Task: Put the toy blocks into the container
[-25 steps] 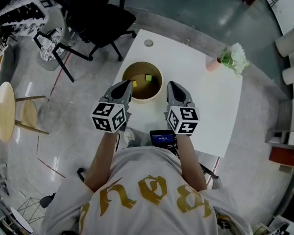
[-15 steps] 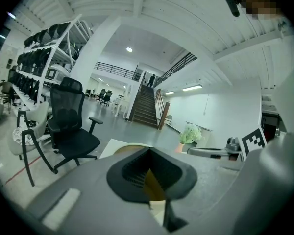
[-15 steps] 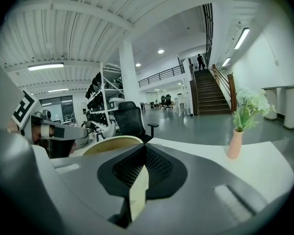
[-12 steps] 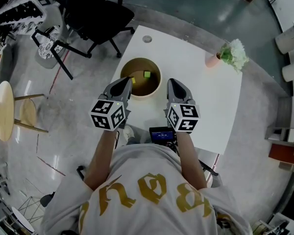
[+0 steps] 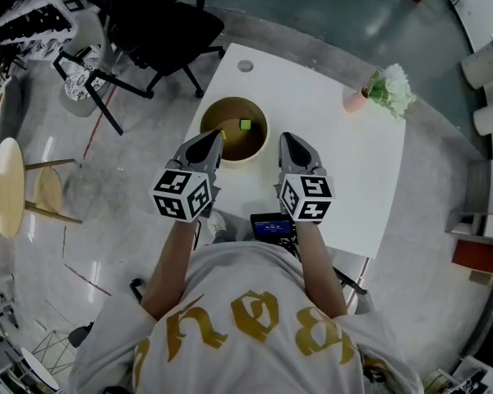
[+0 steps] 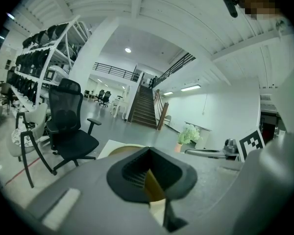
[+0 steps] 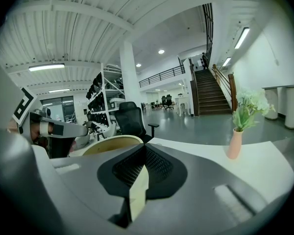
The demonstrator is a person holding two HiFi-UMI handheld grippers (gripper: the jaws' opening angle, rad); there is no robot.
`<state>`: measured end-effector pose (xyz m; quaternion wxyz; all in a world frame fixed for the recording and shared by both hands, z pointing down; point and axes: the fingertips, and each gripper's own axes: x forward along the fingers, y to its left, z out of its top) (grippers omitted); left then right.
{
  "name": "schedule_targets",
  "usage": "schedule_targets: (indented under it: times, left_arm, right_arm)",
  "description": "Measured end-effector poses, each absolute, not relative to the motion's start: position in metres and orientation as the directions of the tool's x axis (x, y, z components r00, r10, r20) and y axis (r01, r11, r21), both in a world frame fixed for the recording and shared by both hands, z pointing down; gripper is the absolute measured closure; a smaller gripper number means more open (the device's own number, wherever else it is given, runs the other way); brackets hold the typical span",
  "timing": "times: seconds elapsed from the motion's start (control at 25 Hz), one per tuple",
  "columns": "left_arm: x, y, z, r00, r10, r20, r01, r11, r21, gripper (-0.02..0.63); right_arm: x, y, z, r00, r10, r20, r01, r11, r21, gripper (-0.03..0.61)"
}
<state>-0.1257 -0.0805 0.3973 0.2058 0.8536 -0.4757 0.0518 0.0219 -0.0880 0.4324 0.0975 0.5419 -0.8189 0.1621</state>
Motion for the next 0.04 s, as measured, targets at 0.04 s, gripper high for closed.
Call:
schedule_targets:
  times: [0.04]
  left_arm:
    - [-0.1253, -0.0802, 0.3973, 0.543, -0.79, 0.285, -0.833, -0.463, 0.302, 0.614]
  right_arm:
    - [0.022, -0.0879, 0.4323, -0.393, -0.856, 0.336, -0.919, 0.36, -0.16, 0.557]
